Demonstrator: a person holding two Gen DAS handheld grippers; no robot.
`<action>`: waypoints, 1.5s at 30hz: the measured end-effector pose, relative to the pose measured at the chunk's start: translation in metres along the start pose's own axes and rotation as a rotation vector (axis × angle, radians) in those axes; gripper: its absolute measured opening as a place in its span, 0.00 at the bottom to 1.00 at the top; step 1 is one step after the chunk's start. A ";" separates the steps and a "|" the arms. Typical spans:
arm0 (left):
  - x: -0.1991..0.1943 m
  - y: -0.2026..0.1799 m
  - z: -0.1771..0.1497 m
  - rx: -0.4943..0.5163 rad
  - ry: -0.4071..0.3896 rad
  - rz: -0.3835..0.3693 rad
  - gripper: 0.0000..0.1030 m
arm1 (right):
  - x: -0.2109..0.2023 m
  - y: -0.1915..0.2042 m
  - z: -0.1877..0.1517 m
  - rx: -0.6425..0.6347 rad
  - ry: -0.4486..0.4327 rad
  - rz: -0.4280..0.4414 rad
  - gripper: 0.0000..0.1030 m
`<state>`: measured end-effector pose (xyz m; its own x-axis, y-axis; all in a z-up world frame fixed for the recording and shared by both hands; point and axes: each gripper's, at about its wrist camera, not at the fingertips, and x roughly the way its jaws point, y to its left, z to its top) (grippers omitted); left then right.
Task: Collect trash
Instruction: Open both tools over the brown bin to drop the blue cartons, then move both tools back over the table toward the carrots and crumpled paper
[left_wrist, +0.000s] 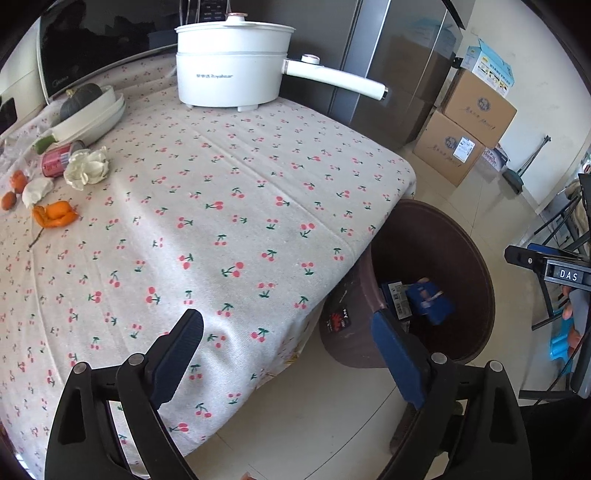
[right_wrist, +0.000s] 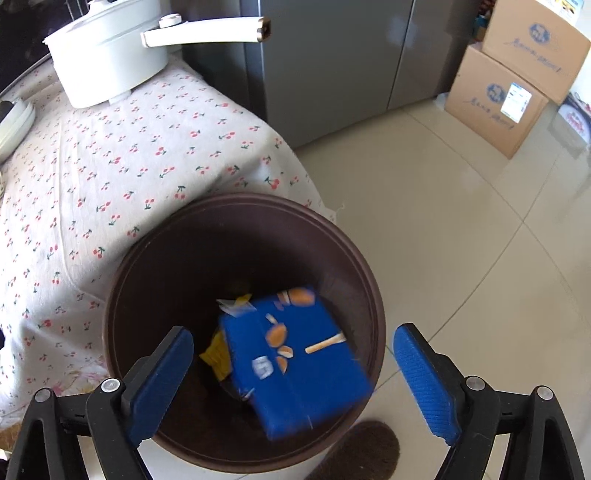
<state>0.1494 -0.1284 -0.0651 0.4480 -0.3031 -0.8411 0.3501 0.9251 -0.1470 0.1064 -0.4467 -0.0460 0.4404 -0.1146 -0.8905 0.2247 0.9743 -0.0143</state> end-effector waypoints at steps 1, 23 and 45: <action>-0.004 0.003 -0.002 -0.005 -0.003 0.005 0.92 | 0.000 0.002 0.001 -0.003 0.001 0.000 0.89; -0.057 0.132 -0.033 -0.250 0.001 0.160 0.93 | 0.009 0.117 0.016 -0.141 0.011 0.055 0.92; -0.033 0.278 -0.001 -0.394 -0.038 0.235 0.93 | 0.059 0.278 0.032 -0.314 0.061 0.137 0.92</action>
<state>0.2308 0.1391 -0.0789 0.5101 -0.0760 -0.8568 -0.1009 0.9839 -0.1474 0.2231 -0.1884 -0.0883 0.3930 0.0238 -0.9192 -0.1155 0.9930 -0.0237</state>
